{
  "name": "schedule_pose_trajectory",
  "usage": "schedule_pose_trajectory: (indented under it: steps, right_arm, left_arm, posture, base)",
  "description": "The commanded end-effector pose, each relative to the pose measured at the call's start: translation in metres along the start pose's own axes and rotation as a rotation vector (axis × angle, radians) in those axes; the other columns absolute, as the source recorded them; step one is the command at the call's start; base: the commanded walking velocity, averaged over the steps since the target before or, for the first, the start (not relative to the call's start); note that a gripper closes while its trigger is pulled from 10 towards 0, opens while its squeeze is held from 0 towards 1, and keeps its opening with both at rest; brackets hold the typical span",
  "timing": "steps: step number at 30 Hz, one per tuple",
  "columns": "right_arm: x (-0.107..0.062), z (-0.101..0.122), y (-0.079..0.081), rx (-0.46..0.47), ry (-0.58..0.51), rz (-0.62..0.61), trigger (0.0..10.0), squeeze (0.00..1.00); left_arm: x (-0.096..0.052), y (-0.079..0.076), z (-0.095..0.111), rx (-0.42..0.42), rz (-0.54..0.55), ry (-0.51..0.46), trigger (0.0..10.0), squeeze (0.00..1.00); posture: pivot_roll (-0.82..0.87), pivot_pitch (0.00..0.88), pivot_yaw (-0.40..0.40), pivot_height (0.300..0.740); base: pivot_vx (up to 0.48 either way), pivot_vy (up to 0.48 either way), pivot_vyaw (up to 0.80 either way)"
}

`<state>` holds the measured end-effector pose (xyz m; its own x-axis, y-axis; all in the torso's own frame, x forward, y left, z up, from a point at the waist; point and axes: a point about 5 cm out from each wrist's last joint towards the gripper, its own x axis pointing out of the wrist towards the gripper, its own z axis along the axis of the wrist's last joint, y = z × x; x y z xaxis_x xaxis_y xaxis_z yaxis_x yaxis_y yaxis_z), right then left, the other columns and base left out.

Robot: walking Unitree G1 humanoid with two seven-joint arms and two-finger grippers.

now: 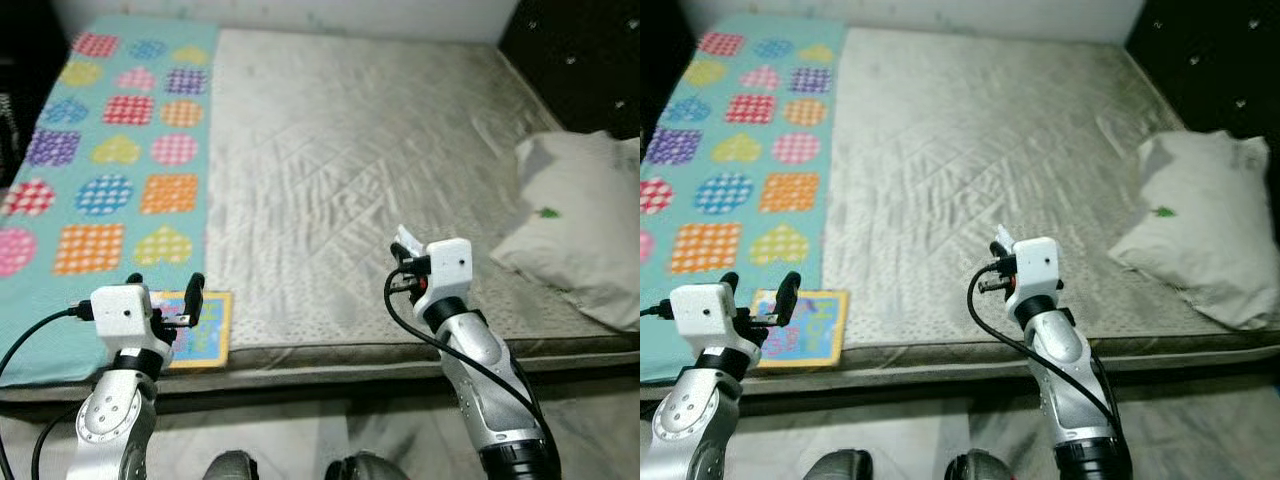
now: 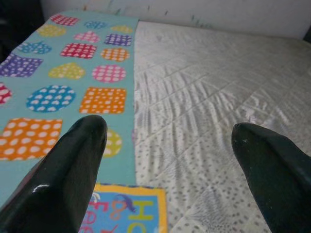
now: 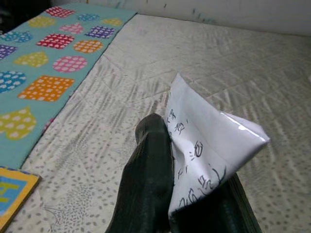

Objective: Clean up the room

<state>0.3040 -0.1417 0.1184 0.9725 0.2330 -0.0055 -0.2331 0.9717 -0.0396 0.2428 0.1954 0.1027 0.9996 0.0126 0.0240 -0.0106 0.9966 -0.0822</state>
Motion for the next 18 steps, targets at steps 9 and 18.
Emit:
schedule_pose_trajectory:
  steps: [9, 18]
  right_arm:
    - [-0.0024, -0.0040, -0.0036, 0.000, 0.017, -0.018, 10.0, 0.00]
    - [-0.0020, -0.0033, -0.0025, 0.002, 0.008, -0.014, 10.0, 0.00]
  left_arm:
    - [-0.0016, -0.0037, -0.0035, 0.006, -0.022, 0.024, 10.0, 0.00]
    - [-0.0013, -0.0037, -0.0032, 0.010, -0.023, 0.023, 10.0, 0.00]
  posture:
    - [0.09, 0.201, -0.075, 0.740]
    - [0.09, 0.205, -0.073, 0.740]
  base:
    - [0.000, 0.465, 0.00]
    - [0.000, 0.480, 0.00]
